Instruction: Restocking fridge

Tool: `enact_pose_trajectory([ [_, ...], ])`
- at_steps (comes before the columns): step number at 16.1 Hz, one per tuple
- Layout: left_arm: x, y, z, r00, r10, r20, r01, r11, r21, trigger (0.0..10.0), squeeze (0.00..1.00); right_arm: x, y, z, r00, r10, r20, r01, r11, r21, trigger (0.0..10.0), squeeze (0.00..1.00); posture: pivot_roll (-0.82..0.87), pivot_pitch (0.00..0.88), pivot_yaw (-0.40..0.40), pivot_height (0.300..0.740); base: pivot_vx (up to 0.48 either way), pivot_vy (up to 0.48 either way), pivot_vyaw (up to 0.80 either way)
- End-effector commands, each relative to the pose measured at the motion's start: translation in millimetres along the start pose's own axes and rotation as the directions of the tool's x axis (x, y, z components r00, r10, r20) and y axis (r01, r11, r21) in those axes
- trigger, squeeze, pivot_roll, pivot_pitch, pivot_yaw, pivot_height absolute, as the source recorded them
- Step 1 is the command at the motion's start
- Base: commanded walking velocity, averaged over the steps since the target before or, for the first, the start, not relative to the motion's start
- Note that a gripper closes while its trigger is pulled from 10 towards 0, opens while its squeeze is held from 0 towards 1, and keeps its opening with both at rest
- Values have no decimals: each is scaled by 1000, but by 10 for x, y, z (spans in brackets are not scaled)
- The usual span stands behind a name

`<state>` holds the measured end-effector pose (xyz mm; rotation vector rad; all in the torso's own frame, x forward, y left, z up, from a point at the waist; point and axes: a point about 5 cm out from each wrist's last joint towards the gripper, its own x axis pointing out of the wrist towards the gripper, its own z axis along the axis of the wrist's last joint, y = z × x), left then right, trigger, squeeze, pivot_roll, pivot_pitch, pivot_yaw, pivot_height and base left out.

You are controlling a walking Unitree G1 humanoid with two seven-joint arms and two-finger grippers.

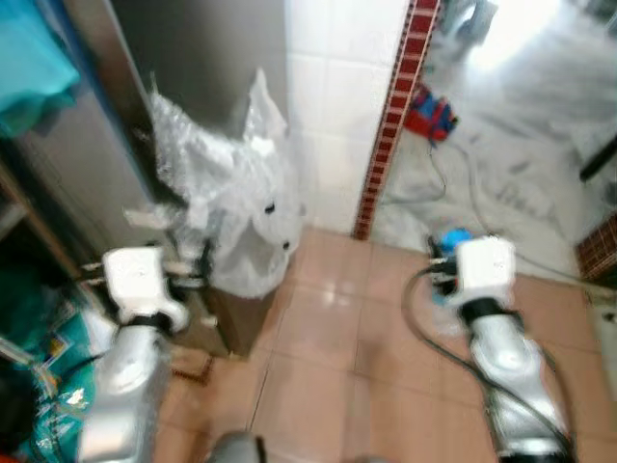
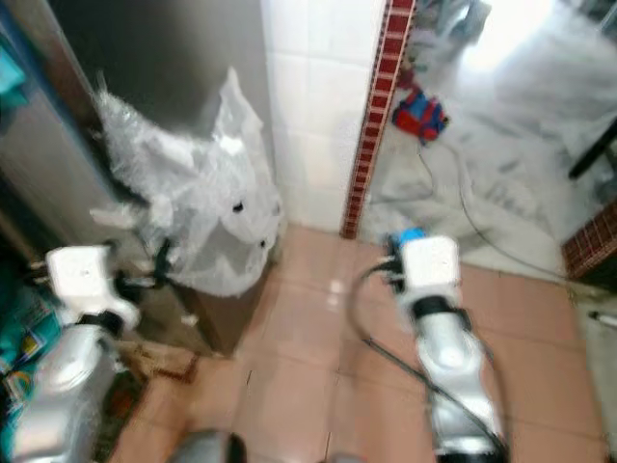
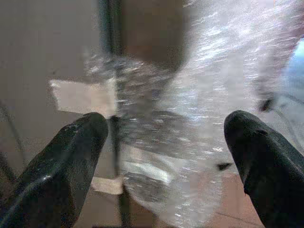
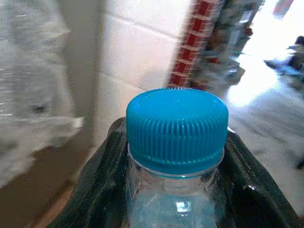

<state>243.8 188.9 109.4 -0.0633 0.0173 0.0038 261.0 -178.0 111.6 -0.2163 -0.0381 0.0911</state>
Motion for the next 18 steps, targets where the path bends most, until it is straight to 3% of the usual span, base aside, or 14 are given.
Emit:
enact_pose_trajectory([
  [1,-7,-13,-21,1000,26,-15,-26,1000,12,10000,0,7,-41,57,999,-10,31,10,1000,-6,10000,0,29,90,-22,740,0,0,0],
  [6,60,41,-3,997,81,4,-81,995,50,10000,0,-14,-21,51,999,11,30,-11,1000,7,10000,0,25,96,-23,740,0,0,0],
  [11,333,161,23,992,120,33,-123,987,99,10000,0,-17,-32,55,999,16,31,-16,1000,-1,10000,0,4,100,-18,740,0,0,0],
  [18,753,-11,71,996,70,63,-74,995,70,10000,0,-77,-110,66,1000,-11,18,11,1000,-14,10000,0,-52,109,-11,740,0,0,0],
])
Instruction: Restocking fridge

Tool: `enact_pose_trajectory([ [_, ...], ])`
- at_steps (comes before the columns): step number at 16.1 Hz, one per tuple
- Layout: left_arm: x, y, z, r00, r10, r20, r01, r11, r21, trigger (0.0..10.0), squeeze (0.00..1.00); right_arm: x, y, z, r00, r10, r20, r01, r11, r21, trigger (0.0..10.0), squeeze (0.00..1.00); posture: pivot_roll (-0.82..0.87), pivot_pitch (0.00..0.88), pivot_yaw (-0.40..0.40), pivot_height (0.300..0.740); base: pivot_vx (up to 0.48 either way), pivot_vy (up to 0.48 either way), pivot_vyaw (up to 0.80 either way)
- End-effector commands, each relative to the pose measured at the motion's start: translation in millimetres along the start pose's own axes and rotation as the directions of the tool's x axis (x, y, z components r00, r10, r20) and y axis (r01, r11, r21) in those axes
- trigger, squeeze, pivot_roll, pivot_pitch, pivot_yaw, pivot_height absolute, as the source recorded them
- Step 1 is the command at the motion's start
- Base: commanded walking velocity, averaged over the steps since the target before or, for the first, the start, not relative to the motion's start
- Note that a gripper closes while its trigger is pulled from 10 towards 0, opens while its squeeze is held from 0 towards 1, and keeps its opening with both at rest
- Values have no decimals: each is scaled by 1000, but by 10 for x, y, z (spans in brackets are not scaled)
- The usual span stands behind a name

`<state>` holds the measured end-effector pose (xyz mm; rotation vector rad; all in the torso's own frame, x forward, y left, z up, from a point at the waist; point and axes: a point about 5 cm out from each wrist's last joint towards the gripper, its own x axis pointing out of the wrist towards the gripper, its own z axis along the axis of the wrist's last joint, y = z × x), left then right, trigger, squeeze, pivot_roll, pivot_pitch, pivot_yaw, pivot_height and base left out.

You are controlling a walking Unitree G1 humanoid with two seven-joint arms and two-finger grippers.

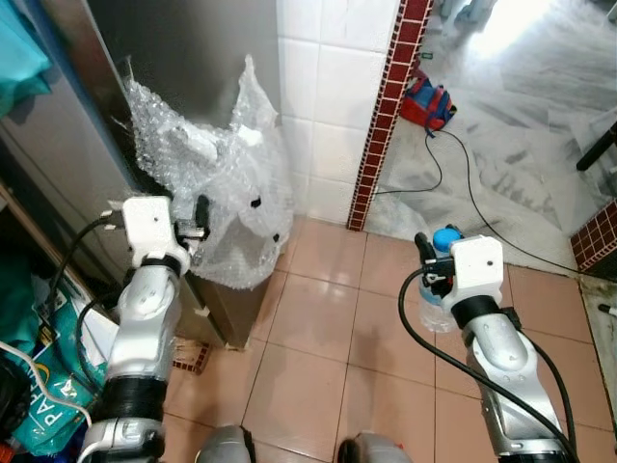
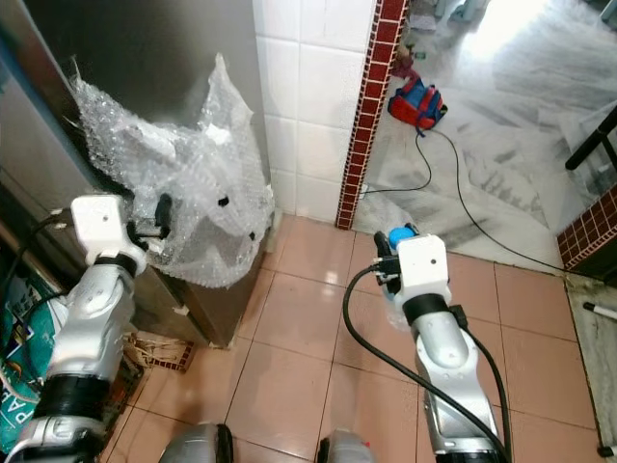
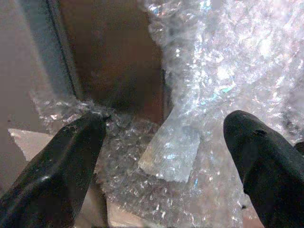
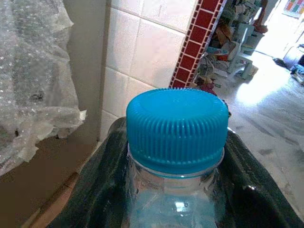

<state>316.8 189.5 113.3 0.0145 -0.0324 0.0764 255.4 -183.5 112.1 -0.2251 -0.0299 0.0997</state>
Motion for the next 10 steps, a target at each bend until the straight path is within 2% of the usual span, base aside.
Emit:
enact_pose_trajectory([
  [1,60,-25,43,1000,11,18,-11,1000,-8,10000,0,-23,-68,69,999,-24,24,24,1000,-6,10000,0,-57,111,-10,740,0,0,0],
  [10,122,16,99,990,127,60,-127,992,-7,10000,0,13,-62,81,999,-23,25,23,1000,-3,10000,0,-53,108,-15,740,0,0,0],
])
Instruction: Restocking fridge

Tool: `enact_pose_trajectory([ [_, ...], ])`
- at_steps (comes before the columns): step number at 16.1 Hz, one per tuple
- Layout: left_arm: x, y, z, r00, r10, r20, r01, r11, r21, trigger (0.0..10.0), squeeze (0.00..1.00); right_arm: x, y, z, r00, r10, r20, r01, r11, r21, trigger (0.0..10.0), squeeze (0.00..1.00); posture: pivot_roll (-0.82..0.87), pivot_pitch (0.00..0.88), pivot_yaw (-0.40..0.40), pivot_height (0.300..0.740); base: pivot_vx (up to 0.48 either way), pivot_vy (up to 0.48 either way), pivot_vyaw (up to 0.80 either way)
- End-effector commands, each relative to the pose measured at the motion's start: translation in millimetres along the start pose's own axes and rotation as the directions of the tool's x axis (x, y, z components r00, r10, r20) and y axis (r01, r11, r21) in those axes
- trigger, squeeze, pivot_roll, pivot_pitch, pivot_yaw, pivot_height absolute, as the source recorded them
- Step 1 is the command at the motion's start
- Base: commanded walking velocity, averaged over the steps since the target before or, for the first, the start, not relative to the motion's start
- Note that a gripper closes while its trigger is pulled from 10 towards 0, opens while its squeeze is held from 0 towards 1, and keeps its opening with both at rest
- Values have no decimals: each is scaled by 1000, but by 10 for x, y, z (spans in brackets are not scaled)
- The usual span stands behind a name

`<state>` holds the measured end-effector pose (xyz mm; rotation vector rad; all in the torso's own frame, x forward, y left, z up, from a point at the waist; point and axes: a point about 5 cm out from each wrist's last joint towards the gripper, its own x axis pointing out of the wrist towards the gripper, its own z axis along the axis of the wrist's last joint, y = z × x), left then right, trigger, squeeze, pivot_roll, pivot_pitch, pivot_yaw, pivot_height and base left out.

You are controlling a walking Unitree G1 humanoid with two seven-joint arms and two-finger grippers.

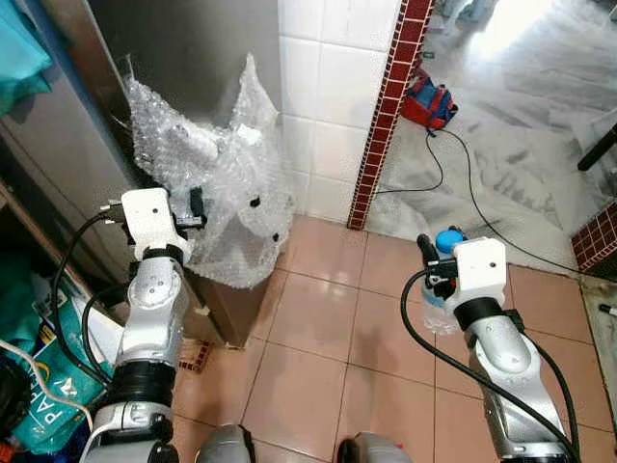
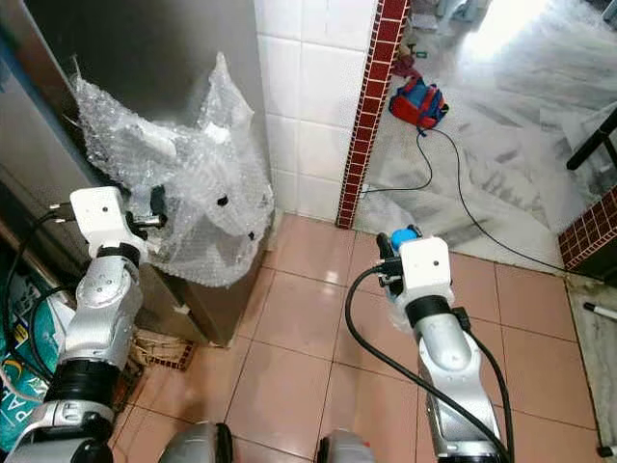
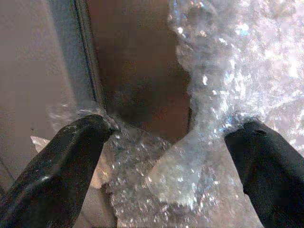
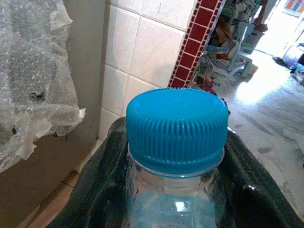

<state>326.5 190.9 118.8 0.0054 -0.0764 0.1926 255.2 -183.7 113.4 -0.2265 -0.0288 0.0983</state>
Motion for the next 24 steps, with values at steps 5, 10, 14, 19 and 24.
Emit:
enact_pose_trajectory([
  [5,163,6,115,999,34,41,-33,999,-28,10000,0,30,-50,85,999,-19,28,19,1000,0,10000,0,-57,106,-16,740,0,0,0],
  [10,189,-252,72,973,-229,-7,226,964,-141,10000,0,27,-14,71,1000,-7,21,7,1000,12,10000,0,-57,103,-13,740,0,0,0],
  [14,98,-574,-40,902,-428,-54,413,893,-177,10000,0,33,-2,63,1000,1,19,-1,1000,19,10000,0,-57,98,-15,740,0,0,0],
  [19,-9,-861,-98,816,-576,-55,562,811,-162,10000,0,35,-98,51,995,-103,8,103,995,-3,10000,0,-52,89,-10,740,0,0,0],
  [24,-74,-1015,-100,763,-645,-42,632,758,-158,10000,0,-44,-27,23,997,-72,-1,72,997,27,10000,0,-51,81,-5,740,0,0,0],
])
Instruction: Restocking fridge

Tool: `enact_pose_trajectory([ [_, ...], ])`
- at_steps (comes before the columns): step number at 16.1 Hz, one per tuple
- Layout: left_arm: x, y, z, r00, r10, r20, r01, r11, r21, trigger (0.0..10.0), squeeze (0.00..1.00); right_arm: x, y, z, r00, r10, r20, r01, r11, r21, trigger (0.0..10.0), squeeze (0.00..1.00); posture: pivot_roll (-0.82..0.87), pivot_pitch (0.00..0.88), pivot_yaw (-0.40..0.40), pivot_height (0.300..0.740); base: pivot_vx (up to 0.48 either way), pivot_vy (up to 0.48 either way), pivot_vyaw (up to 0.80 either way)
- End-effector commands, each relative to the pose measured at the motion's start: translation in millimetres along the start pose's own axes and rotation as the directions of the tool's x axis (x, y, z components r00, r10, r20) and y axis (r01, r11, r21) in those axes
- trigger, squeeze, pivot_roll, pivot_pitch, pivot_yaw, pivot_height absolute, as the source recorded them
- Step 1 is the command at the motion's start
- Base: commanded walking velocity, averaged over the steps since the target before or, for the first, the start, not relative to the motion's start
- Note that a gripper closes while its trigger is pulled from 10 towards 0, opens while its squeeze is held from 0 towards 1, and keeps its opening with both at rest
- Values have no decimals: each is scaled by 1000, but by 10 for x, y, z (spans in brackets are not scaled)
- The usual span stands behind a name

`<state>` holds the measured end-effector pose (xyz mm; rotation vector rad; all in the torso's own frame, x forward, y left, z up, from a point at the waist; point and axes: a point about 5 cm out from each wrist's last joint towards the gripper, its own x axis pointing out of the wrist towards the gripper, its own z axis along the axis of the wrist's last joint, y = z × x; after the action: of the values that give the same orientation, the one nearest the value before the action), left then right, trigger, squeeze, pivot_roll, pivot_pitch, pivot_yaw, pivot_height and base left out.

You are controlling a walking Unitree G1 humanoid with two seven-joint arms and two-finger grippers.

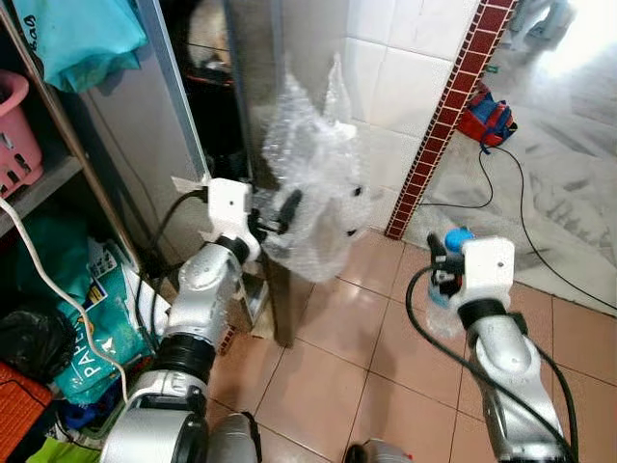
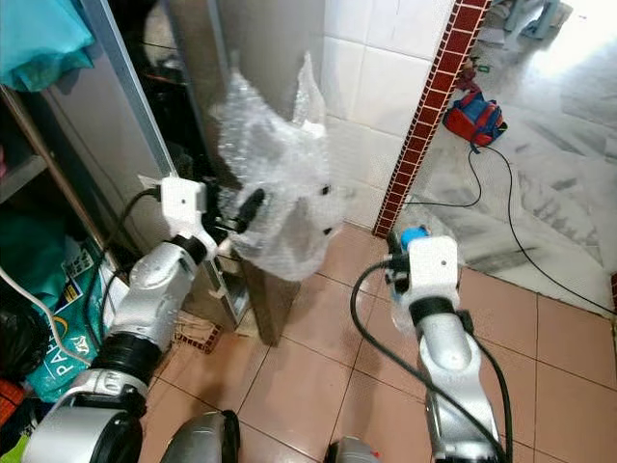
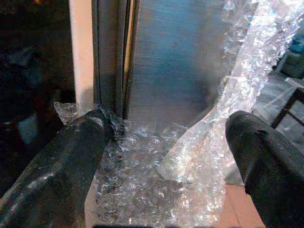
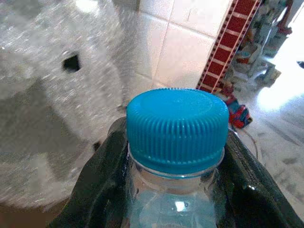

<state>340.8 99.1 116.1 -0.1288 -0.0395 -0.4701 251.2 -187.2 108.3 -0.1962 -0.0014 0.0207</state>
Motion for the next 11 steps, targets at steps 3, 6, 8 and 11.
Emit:
enact_pose_trajectory([
  [3,53,-136,-86,998,-58,-40,58,998,5,10000,0,20,17,91,999,-3,39,3,1000,-11,10000,0,-52,80,0,740,91,0,0],
  [6,69,-228,-119,994,-94,-51,95,995,19,10000,0,9,-4,77,999,-33,25,33,999,-8,10000,0,-52,79,1,740,292,0,0],
  [8,72,-269,-137,993,-109,-54,111,993,26,10000,0,-37,-12,43,999,-48,8,49,999,-16,10000,0,-55,80,3,740,336,0,-325],
  [11,75,-298,-148,992,-119,-51,121,993,20,10000,0,-57,7,31,999,-48,3,48,999,-9,10000,0,-57,80,5,740,393,0,-769],
])
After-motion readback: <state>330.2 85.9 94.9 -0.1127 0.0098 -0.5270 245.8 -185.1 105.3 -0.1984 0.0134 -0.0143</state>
